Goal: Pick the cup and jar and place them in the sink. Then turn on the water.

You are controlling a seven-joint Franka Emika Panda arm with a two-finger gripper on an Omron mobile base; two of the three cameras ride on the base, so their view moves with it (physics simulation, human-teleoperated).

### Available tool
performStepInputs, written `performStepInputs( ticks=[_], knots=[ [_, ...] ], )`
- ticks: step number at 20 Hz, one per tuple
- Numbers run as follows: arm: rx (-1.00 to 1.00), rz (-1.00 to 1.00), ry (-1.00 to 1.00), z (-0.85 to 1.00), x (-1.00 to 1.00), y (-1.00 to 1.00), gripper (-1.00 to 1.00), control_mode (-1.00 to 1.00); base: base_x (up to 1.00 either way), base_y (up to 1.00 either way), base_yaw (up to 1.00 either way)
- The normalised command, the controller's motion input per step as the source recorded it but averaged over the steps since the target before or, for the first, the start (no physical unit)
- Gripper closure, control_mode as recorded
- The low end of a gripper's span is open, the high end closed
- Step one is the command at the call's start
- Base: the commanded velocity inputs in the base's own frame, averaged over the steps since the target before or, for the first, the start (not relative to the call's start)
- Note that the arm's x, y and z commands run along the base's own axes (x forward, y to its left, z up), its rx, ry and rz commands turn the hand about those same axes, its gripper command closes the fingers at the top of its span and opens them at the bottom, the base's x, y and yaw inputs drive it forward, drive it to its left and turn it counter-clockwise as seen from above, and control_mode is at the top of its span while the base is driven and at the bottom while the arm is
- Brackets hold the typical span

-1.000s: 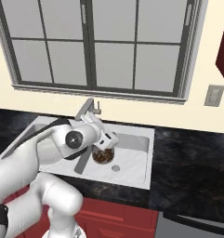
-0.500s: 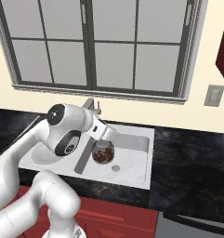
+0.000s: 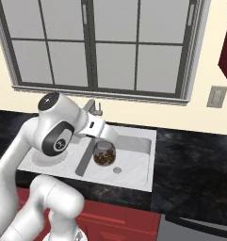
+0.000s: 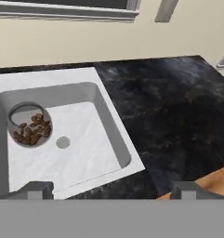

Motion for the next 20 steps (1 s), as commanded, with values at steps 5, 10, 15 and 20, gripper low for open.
performStepInputs(
  ticks=[5, 10, 15, 20],
  knots=[
    [-0.03, 0.38, 0.23, 0.0, -0.16, 0.06, -1.0, -1.0, 0.0, 0.0, 0.0],
    [-0.01, 0.45, 0.12, -0.06, -0.14, 0.13, -1.0, -1.0, 0.0, 0.0, 0.0],
    [0.0, 0.48, 0.03, -0.17, -0.17, 0.03, -1.0, -1.0, 0.0, 0.0, 0.0],
    [0.0, 0.37, 0.0, -0.15, -0.04, 0.3, -1.0, -1.0, 0.0, 0.0, 0.0]
  ],
)
